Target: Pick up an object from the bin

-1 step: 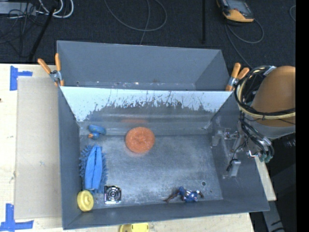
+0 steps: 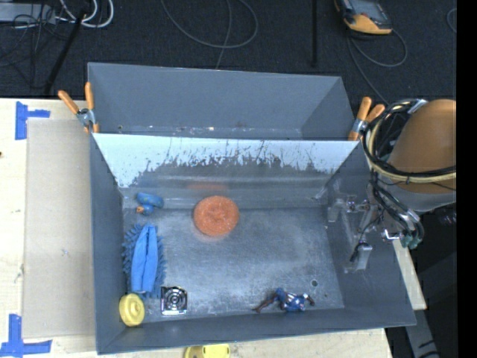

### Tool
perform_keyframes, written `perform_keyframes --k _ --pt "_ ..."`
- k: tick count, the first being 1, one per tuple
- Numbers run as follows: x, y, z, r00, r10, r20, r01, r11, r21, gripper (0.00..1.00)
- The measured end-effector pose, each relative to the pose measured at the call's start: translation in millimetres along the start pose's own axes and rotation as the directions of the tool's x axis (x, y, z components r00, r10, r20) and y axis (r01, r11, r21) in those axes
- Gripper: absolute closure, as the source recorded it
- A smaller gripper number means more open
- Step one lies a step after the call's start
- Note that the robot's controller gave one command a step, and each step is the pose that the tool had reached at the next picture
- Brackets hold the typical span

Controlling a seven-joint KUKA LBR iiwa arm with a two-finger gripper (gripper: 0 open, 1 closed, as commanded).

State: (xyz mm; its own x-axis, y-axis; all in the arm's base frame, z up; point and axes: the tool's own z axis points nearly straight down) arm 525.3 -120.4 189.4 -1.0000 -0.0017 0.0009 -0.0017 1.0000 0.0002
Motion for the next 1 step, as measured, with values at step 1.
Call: perform_keyframes --k 1 --pt "34.0 33.8 76.1 1.0 -0.031 0.003 0.031 1.0 0.001 0.0"
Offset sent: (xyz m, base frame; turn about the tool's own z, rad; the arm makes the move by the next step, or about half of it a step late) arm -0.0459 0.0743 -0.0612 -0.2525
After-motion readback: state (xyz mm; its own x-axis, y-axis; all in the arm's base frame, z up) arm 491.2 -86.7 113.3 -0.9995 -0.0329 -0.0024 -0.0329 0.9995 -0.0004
